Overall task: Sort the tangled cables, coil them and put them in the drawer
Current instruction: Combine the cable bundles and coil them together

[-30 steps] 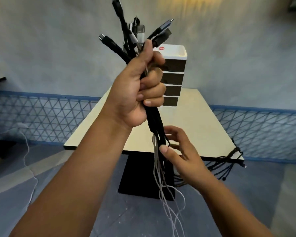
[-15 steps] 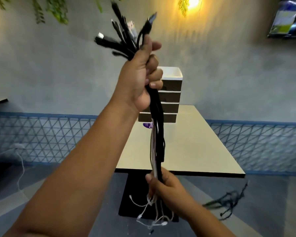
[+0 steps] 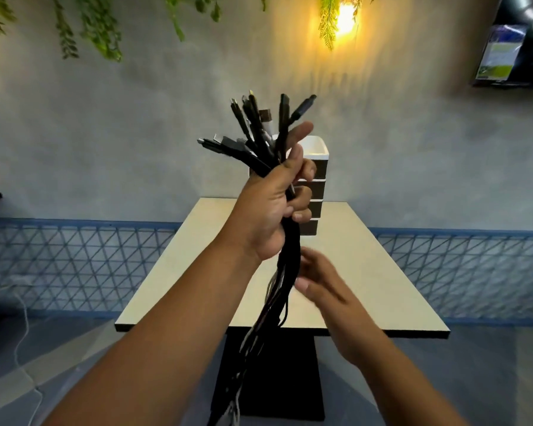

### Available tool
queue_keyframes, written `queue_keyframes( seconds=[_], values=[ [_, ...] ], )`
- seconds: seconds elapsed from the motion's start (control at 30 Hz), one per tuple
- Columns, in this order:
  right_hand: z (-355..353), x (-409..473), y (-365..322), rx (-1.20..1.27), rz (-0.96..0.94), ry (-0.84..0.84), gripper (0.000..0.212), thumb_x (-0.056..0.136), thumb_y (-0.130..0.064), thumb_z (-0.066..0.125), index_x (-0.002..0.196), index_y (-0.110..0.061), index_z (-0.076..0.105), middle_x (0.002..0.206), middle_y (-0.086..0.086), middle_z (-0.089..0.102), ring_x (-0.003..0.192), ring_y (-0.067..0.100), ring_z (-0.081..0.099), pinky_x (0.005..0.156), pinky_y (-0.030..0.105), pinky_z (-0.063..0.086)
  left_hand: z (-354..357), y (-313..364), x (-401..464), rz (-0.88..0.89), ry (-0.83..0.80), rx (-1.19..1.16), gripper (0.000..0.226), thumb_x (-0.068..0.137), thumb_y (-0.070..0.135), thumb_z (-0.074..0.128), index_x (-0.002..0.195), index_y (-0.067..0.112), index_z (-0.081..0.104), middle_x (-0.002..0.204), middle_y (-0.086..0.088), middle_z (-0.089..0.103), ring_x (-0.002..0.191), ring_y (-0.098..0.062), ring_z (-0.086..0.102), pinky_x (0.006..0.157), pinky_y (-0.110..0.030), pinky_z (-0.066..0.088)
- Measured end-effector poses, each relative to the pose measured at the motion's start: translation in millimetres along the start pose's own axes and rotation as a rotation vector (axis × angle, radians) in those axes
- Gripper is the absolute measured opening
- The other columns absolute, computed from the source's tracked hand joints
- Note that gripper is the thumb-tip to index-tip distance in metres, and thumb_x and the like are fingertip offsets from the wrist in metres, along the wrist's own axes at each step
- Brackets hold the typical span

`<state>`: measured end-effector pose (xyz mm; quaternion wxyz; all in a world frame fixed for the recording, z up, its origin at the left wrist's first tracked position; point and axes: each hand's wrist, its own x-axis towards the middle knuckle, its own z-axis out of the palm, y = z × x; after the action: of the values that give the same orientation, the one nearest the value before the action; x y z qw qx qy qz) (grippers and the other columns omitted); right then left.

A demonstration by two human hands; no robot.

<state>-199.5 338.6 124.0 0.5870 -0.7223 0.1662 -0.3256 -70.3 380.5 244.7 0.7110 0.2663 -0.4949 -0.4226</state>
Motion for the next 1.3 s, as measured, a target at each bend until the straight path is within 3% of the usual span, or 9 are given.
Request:
queue_keyframes(
  seconds=[0.13,0.27,0.47,0.6,0.77,0.87,0.97,1.1,1.3],
  values=[
    [27,13,-34,0.069,-0.118,-0.024,0.024,0.088,-0.022,0.054,0.109,-0.011,0.056,0.087,0.011,0.064,0.082,0.021,0.067,0.076,0.024,0.053,3,7,-1,0.052,-0.016,0.037,0.024,0.101,0.023,0.048,0.122,0.023,0.059,0.077,0.006,0.052,0.048,-0.002,0.032,0.042,-0.014,0.027],
    [52,15,-25,0.136,-0.104,0.003,0.016,0.091,-0.026,0.052,0.093,-0.012,0.045,0.063,-0.002,0.043,0.05,0.019,0.044,0.052,0.031,0.041,-7,22,-1,0.013,-0.002,0.05,0.018,0.096,0.026,0.052,0.108,0.021,0.065,0.067,0.008,0.049,0.041,-0.001,0.029,0.041,-0.016,0.019],
    [63,20,-15,0.195,-0.026,0.056,0.023,0.084,-0.023,0.057,0.084,-0.007,0.04,0.055,-0.002,0.035,0.041,0.013,0.032,0.042,0.027,0.03,-24,37,1,-0.072,0.034,-0.061,0.025,0.094,0.032,0.057,0.073,0.018,0.057,0.052,0.008,0.025,0.038,-0.004,0.023,0.039,-0.017,0.02],
    [47,19,-12,0.125,0.026,-0.056,0.019,0.082,-0.038,0.067,0.081,-0.022,0.056,0.062,0.002,0.049,0.054,0.019,0.05,0.056,0.033,0.047,-21,32,0,-0.085,0.037,0.063,0.035,0.089,0.023,0.059,0.063,0.022,0.036,0.053,0.006,0.022,0.04,-0.007,0.017,0.039,-0.019,0.017],
    [9,19,-33,0.178,-0.189,0.025,0.087,0.072,-0.069,0.07,0.13,-0.007,0.051,0.125,0.016,0.061,0.116,0.033,0.059,0.101,0.049,0.048,-8,8,-14,-0.014,-0.044,0.218,0.042,0.079,0.0,0.061,0.06,0.022,0.031,0.054,0.003,0.025,0.037,-0.007,0.023,0.039,-0.015,0.022],
    [-11,19,-79,0.088,-0.488,0.319,0.058,0.077,-0.06,0.071,0.119,-0.022,0.057,0.116,0.007,0.063,0.101,0.023,0.064,0.087,0.036,0.053,-4,-4,-18,0.009,-0.036,0.316,0.043,0.079,0.003,0.062,0.055,0.026,0.035,0.056,0.004,0.027,0.042,-0.011,0.023,0.042,-0.018,0.025],
    [-23,8,-122,-0.241,-0.734,0.346,0.029,0.087,-0.035,0.068,0.112,-0.026,0.056,0.118,0.005,0.058,0.106,0.017,0.06,0.085,0.031,0.05,1,-14,-17,0.004,0.025,0.417,0.04,0.076,0.01,0.063,0.052,0.022,0.034,0.054,0.007,0.028,0.044,-0.012,0.024,0.045,-0.018,0.027],
    [-30,3,-128,-0.823,-0.751,0.298,0.019,0.085,-0.031,0.071,0.103,-0.026,0.069,0.132,0.003,0.052,0.124,0.023,0.052,0.096,0.037,0.046,9,-26,-21,-0.039,0.063,0.495,0.014,0.058,0.023,0.066,0.05,0.023,0.054,0.046,0.012,0.037,0.041,-0.007,0.03,0.052,-0.021,0.036],
    [-32,-4,-120,-0.952,-0.77,0.37,0.007,0.084,-0.021,0.073,0.09,-0.017,0.075,0.122,0.005,0.062,0.115,0.028,0.058,0.094,0.039,0.045,23,-33,-25,-0.054,0.124,0.572,0.029,0.063,0.015,0.057,0.038,0.03,0.059,0.035,0.013,0.043,0.035,-0.001,0.041,0.043,-0.008,0.029]
  ],
)
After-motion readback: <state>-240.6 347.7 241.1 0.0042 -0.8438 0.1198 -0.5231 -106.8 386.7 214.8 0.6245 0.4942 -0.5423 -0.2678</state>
